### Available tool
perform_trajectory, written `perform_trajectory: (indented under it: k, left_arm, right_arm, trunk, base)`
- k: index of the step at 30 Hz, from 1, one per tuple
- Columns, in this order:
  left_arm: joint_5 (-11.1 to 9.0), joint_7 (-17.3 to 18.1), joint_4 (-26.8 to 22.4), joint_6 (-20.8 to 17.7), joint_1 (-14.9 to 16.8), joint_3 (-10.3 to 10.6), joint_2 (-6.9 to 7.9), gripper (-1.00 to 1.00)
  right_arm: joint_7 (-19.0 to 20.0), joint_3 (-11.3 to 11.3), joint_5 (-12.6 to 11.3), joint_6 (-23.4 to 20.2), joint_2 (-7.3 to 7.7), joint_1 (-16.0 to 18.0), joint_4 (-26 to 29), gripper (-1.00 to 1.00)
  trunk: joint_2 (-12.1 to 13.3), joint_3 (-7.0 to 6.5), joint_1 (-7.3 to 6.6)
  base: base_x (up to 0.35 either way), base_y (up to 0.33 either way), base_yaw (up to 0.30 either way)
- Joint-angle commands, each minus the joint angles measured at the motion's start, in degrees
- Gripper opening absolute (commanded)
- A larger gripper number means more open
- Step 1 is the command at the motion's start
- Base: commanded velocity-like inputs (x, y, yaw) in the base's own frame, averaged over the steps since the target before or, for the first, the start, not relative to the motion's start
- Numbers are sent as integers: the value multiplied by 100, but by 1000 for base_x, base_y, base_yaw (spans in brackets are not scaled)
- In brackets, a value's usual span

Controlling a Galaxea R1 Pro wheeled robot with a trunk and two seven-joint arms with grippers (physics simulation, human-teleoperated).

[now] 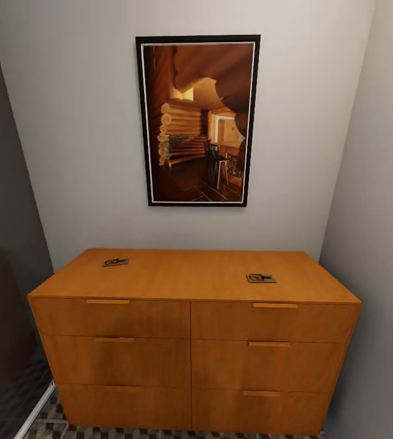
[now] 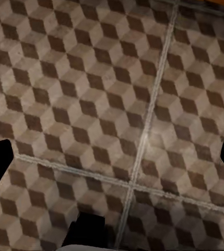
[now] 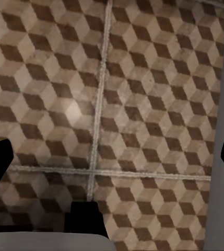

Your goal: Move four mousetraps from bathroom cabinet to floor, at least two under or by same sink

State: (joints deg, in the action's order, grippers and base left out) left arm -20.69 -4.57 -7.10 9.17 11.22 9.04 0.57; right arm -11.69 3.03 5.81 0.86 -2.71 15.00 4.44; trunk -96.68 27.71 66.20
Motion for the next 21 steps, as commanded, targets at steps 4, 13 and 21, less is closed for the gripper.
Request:
perform_trajectory:
  k: [4, 13, 21]
  left_arm:
    - [191, -15, -537, -274, 3, 61, 150, 100]
    - [424, -10, -2017, -1252, 3, 54, 518, 100]
    - [444, -9, -2864, -1781, 3, 40, 665, 100]
  right_arm:
    - [-2, 18, 31, -167, 4, 3, 545, 100]
    - [80, 5, 33, -1239, 8, 3, 2149, 100]
    - [100, 2, 27, -1810, 27, 3, 3166, 100]
  trunk:
    - [-3, 7, -1]
    - [-3, 7, -1]
    - [-3, 7, -1]
  base:
    - [0, 0, 0]
    - [0, 0, 0]
    - [0, 0, 0]
